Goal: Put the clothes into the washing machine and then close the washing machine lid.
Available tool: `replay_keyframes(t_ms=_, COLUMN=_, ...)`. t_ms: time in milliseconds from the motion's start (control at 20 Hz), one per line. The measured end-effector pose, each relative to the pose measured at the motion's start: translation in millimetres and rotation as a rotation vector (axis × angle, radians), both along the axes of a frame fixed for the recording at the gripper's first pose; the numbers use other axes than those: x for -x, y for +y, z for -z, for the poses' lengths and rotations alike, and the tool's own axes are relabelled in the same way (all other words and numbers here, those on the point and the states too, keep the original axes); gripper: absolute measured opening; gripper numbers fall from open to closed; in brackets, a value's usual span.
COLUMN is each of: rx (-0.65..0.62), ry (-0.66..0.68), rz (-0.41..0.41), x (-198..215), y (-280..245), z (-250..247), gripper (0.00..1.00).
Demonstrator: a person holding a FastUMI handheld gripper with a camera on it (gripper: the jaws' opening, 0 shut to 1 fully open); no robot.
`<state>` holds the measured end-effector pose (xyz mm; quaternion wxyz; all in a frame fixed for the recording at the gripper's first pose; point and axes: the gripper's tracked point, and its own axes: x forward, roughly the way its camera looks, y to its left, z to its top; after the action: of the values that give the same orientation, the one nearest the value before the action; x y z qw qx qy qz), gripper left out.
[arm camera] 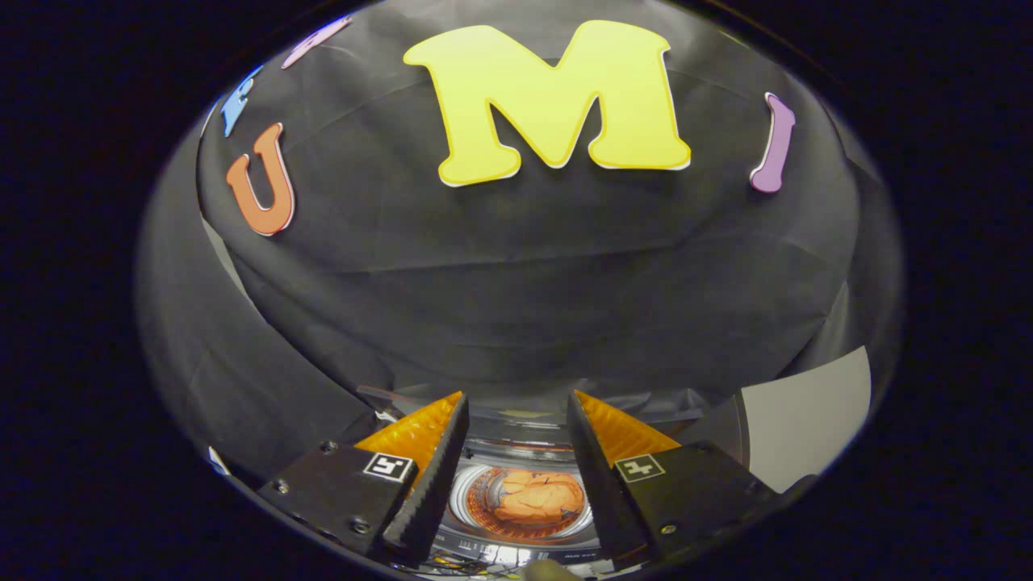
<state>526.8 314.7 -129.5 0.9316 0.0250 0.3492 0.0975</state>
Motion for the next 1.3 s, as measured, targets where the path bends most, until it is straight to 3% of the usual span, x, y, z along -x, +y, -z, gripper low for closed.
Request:
replay_keyframes(t_ms=750, rx=0.058, ry=0.078, rz=0.036, x=-69, y=10, z=54, gripper=0.77)
replay_keyframes(t_ms=1300, rx=0.02, ry=0.153, rz=0.059, x=-60, y=7, z=89, gripper=0.77)
